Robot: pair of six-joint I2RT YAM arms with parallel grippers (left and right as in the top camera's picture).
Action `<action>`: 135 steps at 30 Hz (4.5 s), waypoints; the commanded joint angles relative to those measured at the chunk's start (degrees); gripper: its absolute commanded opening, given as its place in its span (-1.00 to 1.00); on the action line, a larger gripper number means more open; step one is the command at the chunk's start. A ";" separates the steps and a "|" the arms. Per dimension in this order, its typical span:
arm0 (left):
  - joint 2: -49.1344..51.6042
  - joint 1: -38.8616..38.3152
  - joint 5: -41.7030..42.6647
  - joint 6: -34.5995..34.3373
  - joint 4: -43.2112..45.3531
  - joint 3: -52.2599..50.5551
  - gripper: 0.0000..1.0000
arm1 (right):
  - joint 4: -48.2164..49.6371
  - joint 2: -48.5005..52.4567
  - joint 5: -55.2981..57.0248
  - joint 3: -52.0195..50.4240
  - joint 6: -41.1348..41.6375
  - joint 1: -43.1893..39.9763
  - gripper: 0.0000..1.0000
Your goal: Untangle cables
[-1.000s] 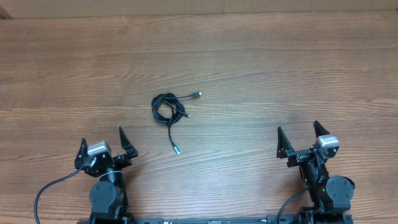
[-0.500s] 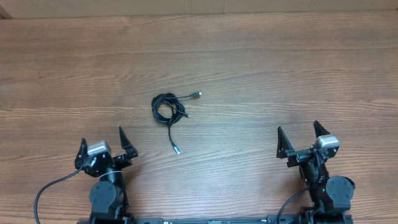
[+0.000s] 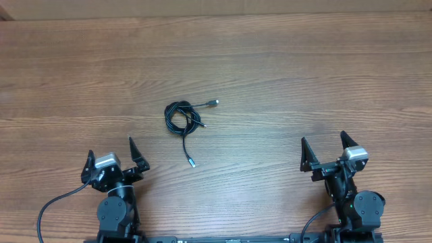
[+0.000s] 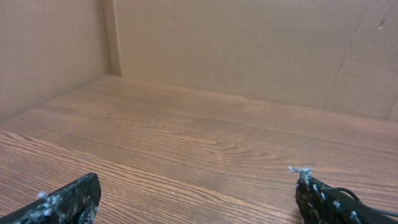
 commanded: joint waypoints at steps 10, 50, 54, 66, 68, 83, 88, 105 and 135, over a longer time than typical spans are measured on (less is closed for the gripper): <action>-0.59 -0.33 -1.36 0.46 -0.07 -0.13 1.00 | 0.33 -0.57 0.52 -0.59 0.44 -0.26 1.00; -0.59 -0.33 -1.36 0.46 -0.07 -0.13 0.99 | 0.33 -0.57 0.52 -0.59 0.44 -0.26 1.00; -0.59 -0.33 -1.36 0.46 -0.07 -0.13 1.00 | 0.33 -0.57 0.52 -0.59 0.44 -0.26 1.00; -0.59 -0.33 -1.36 0.46 -0.07 -0.13 0.99 | 0.90 -0.57 0.50 -0.59 0.46 -0.26 1.00; -0.59 -0.33 -1.36 0.46 -0.07 -0.13 0.99 | 0.33 -0.57 0.52 -0.59 0.44 -0.26 1.00; -0.59 -0.37 5.22 0.22 0.76 -0.13 1.00 | 0.15 -0.57 0.92 -0.59 3.23 -0.26 1.00; -0.59 -0.37 15.41 0.26 0.81 3.39 0.99 | -2.75 -0.57 -1.62 1.22 5.99 -0.26 1.00; 26.21 -0.37 31.01 3.34 -34.77 53.07 1.00 | -30.58 11.41 -6.97 36.59 8.37 -0.26 1.00; 92.50 -0.70 53.18 -0.68 -74.07 86.23 -0.92 | -67.93 89.53 -27.12 73.59 8.50 0.17 -0.93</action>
